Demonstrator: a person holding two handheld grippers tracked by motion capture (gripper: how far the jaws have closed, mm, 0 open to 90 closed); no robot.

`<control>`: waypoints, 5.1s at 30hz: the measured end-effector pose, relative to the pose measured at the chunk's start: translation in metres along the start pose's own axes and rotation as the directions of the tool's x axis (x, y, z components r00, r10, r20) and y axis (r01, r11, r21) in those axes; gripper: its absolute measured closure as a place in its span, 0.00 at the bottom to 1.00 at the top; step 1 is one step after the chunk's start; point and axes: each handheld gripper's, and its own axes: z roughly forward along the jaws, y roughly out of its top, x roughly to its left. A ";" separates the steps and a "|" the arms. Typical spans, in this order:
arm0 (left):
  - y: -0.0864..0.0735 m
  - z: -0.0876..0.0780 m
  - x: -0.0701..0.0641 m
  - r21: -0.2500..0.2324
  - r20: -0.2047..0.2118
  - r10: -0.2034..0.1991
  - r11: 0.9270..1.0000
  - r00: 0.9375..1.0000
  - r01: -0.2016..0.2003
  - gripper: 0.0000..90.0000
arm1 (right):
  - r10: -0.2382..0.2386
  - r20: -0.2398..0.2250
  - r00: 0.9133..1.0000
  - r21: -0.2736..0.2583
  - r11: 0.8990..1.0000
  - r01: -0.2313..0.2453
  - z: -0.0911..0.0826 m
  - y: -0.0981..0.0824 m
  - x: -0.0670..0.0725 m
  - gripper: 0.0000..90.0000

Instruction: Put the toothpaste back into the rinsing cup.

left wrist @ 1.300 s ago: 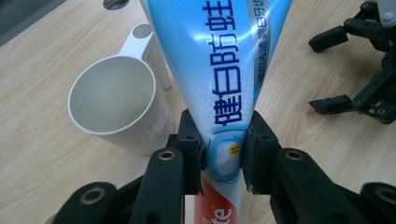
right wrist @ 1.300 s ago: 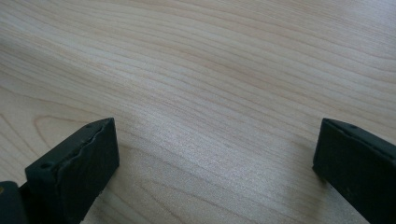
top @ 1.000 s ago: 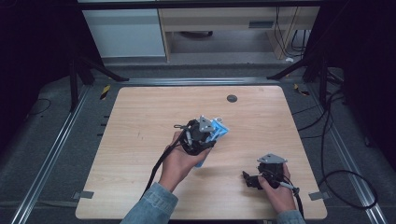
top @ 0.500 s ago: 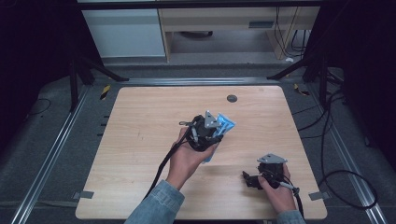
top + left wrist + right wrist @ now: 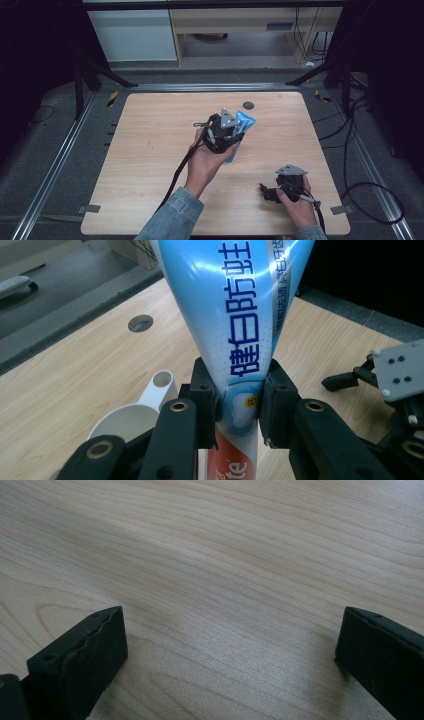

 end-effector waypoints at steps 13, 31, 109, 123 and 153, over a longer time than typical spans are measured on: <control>0.023 0.003 0.015 -0.075 -0.030 -0.026 0.997 0.999 0.023 0.80 | 0.002 -0.001 1.000 0.001 1.000 -0.002 0.000 0.000 0.000 0.00; 0.029 0.007 0.043 -0.162 -0.129 -0.048 0.986 0.990 0.026 0.80 | 0.001 0.000 1.000 -0.001 1.000 -0.001 0.000 0.000 0.000 0.00; -0.036 0.026 0.064 -0.182 -0.212 -0.148 0.977 0.966 0.110 0.80 | -0.003 0.001 1.000 -0.001 1.000 0.003 0.000 0.000 0.000 0.00; -0.045 0.031 0.066 -0.152 -0.218 -0.147 0.982 0.965 0.115 0.80 | -0.003 0.001 1.000 -0.001 1.000 0.003 0.000 0.000 0.000 0.00; -0.058 0.045 0.064 -0.111 -0.204 -0.166 0.983 0.965 0.146 0.80 | -0.001 0.001 1.000 -0.001 1.000 0.001 0.000 0.000 0.000 0.00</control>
